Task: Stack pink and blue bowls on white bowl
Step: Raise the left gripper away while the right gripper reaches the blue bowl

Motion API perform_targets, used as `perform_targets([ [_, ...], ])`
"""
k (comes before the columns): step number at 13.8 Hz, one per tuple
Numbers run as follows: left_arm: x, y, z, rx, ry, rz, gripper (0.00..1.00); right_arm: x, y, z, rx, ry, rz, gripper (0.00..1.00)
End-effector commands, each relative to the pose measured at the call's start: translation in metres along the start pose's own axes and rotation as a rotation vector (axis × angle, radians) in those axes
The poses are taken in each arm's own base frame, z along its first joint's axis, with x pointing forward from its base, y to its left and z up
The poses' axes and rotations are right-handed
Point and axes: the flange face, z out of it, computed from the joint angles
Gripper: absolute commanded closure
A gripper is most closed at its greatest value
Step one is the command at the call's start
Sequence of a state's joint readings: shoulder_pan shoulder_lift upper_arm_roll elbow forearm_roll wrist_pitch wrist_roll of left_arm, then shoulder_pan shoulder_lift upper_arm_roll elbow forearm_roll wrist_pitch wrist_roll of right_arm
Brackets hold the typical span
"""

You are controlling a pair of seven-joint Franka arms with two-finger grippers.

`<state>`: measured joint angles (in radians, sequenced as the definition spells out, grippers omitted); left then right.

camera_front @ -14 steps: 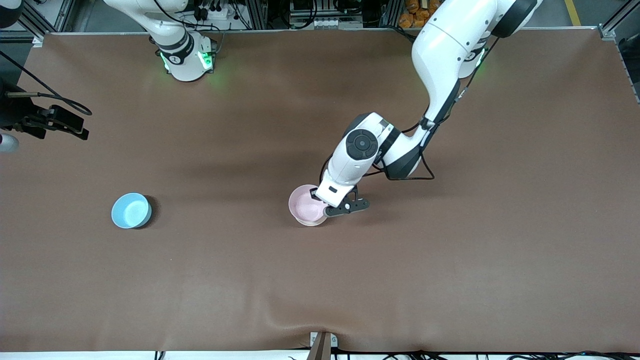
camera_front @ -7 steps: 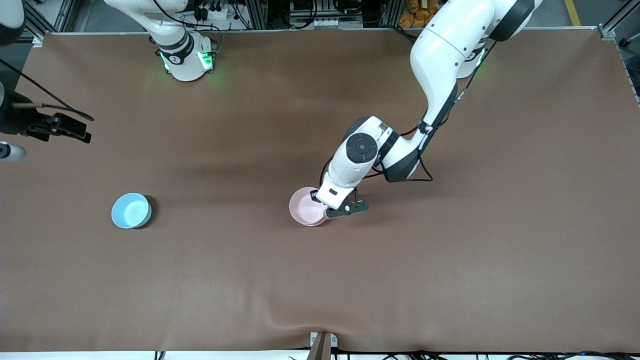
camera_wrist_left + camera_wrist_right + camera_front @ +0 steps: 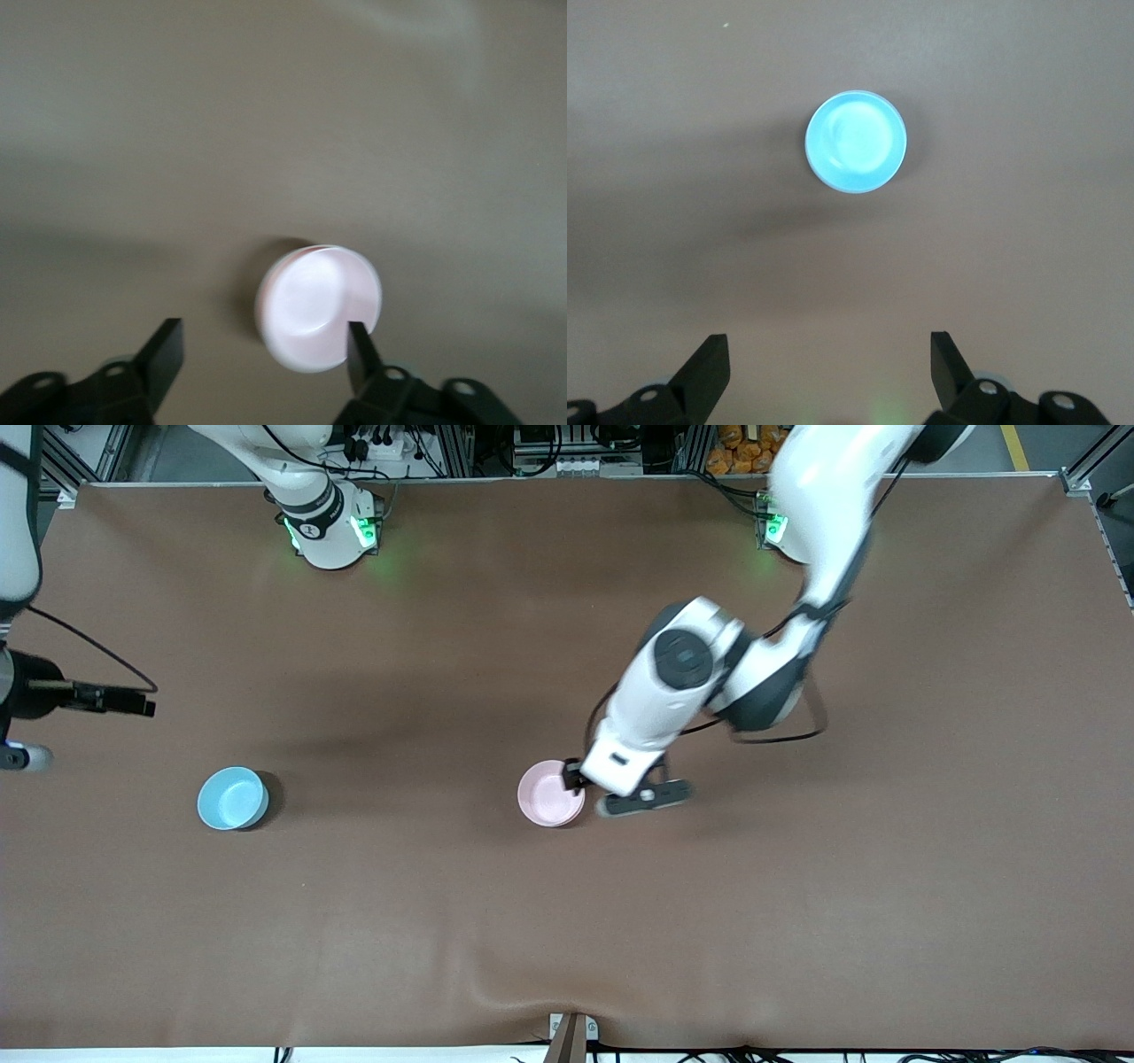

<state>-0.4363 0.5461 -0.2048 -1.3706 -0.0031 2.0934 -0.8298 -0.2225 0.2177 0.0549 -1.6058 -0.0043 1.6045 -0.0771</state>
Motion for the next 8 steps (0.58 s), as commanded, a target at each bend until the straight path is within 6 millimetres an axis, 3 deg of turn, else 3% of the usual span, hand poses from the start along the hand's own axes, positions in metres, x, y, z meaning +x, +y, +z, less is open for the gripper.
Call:
perform_targets([
  [1, 0.012, -0.067, -0.11, 0.087, -0.019, 0.06, 0.0, 0.008, 0.02, 0.039, -0.011, 0.018, -0.061, 0.0],
  [3, 0.025, -0.122, -0.17, 0.132, -0.039, 0.13, 0.0, 0.024, 0.03, 0.071, -0.042, 0.028, -0.061, 0.0],
  [5, 0.043, -0.186, -0.216, 0.157, -0.056, 0.236, 0.0, 0.041, 0.047, 0.103, -0.063, 0.036, -0.059, 0.0],
  [6, 0.05, -0.221, -0.231, 0.167, -0.065, 0.283, 0.0, 0.047, 0.048, 0.12, -0.066, 0.043, -0.067, 0.0],
  [8, 0.043, -0.263, -0.249, 0.186, -0.065, 0.309, 0.0, 0.05, 0.048, 0.15, -0.075, 0.084, -0.077, 0.0],
])
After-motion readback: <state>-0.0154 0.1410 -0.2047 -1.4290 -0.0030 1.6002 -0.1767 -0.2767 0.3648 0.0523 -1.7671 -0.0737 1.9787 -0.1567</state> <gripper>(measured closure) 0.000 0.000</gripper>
